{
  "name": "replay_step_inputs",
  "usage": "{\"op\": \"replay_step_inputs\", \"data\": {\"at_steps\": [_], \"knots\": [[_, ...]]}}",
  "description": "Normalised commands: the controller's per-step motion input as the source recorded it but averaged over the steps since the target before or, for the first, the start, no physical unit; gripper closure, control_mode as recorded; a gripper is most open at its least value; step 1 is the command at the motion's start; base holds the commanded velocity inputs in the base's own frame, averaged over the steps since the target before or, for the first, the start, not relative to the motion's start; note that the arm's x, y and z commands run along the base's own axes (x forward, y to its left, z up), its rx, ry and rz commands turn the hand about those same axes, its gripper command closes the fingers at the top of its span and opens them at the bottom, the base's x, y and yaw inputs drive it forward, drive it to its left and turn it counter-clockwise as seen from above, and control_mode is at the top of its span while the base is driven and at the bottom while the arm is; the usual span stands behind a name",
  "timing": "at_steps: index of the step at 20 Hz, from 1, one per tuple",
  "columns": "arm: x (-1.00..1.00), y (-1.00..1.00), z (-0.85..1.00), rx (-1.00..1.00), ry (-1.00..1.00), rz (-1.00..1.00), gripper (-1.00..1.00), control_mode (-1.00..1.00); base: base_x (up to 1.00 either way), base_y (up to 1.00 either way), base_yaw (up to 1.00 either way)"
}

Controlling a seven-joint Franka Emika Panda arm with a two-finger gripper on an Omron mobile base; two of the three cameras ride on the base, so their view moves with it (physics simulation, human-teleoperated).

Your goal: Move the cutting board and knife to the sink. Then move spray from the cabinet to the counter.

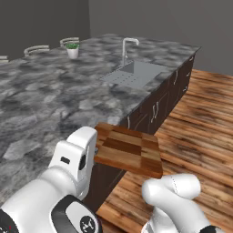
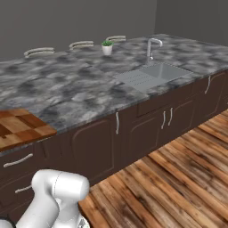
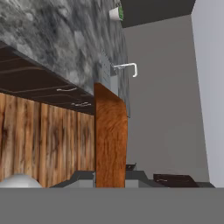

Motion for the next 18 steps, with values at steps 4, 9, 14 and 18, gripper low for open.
{"op": "replay_step_inputs", "data": {"at_steps": [4, 9, 14, 18], "knots": [[0.0, 0.0, 0.0, 0.0, 0.0, 0.0, 1.0, 1.0, 1.0, -1.0, -0.05], [0.0, 0.0, 0.0, 0.0, 0.0, 0.0, 1.0, 1.0, 1.0, -1.0, -0.21], [0.0, 0.0, 0.0, 0.0, 0.0, 0.0, 1.0, 1.0, 1.0, -1.0, -0.2], [0.0, 0.0, 0.0, 0.0, 0.0, 0.0, 1.0, 1.0, 1.0, -1.0, -0.07]]}}
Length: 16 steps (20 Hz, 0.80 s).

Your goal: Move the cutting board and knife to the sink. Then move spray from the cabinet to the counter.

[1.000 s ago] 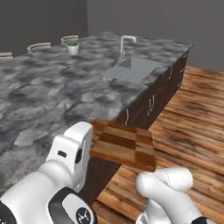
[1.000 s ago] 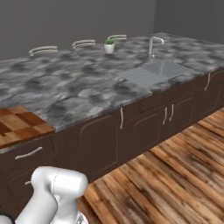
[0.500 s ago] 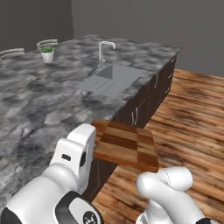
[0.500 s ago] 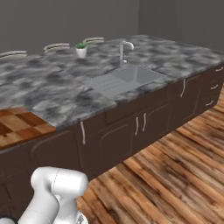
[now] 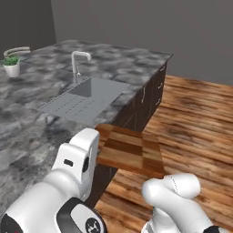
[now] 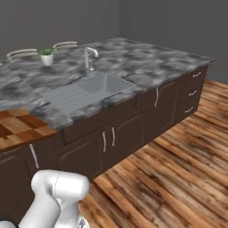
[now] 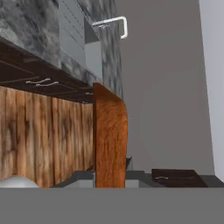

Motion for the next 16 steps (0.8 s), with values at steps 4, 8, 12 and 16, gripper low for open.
{"op": "replay_step_inputs", "data": {"at_steps": [4, 8, 12, 16], "knots": [[0.0, 0.0, 0.0, 0.0, 0.0, 0.0, 1.0, 1.0, 1.0, -1.0, 0.0], [0.0, 0.0, 0.0, 0.0, 0.0, 0.0, 1.0, 1.0, 1.0, -1.0, 0.0], [0.0, 0.0, 0.0, 0.0, 0.0, 0.0, 1.0, 1.0, 1.0, -1.0, 0.0], [0.0, 0.0, 0.0, 0.0, 0.0, 0.0, 1.0, 1.0, 1.0, -0.96, 0.0]]}}
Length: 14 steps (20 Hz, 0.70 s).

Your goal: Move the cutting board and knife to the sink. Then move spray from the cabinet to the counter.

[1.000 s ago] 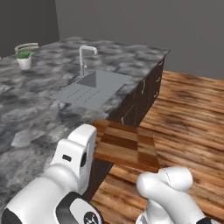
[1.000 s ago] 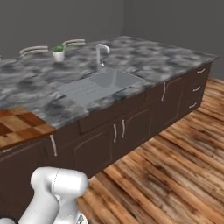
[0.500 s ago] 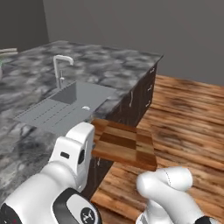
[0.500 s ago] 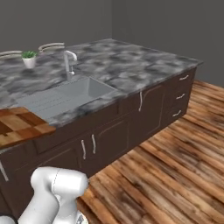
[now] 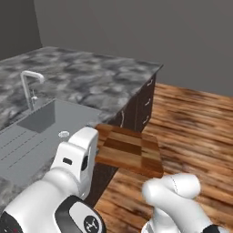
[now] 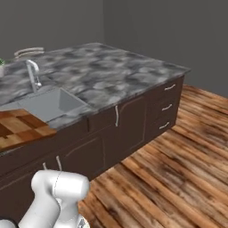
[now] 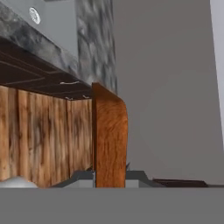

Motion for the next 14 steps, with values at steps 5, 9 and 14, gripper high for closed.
{"op": "replay_step_inputs", "data": {"at_steps": [5, 9, 14], "knots": [[0.0, 0.0, 0.0, 0.0, 0.0, 0.0, 1.0, 1.0, 1.0, -0.9, 0.02], [0.0, 0.0, 0.0, 0.0, 0.0, 0.0, 1.0, 1.0, 1.0, -0.71, 0.2], [0.0, 0.0, 0.0, 0.0, 0.0, 0.0, 1.0, 1.0, 0.96, -0.45, 0.51]]}}
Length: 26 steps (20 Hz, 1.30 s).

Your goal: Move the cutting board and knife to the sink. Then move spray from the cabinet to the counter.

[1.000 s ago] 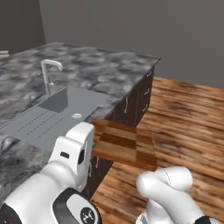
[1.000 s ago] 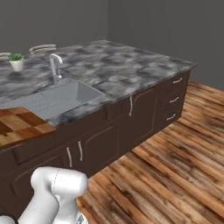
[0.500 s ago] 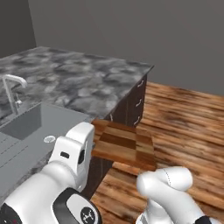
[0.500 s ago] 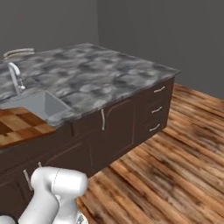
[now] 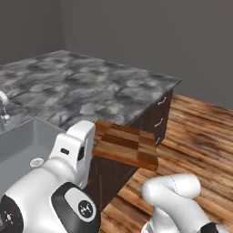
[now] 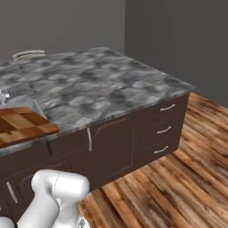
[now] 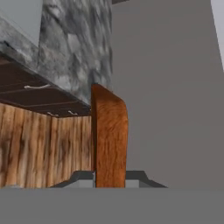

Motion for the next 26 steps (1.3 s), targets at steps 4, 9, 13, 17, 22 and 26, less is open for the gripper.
{"op": "replay_step_inputs", "data": {"at_steps": [4, 9, 13, 17, 22, 26], "knots": [[0.0, 0.0, 0.0, 0.0, 0.0, 0.0, 1.0, 1.0, 0.73, -0.24, 0.67], [0.0, 0.0, 0.0, 0.0, 0.0, 0.0, 1.0, 1.0, 0.63, -0.17, 0.73], [0.0, 0.0, 0.0, 0.0, 0.0, 0.0, 1.0, 1.0, 0.66, -0.21, 0.72], [0.0, 0.0, 0.0, 0.0, 0.0, 0.0, 1.0, 1.0, 0.67, -0.43, 0.65], [0.0, 0.0, 0.0, 0.0, 0.0, 0.0, 1.0, 1.0, 0.57, -0.79, 0.37], [0.0, 0.0, 0.0, 0.0, 0.0, 0.0, 1.0, 1.0, 0.28, -0.49, 0.2]]}}
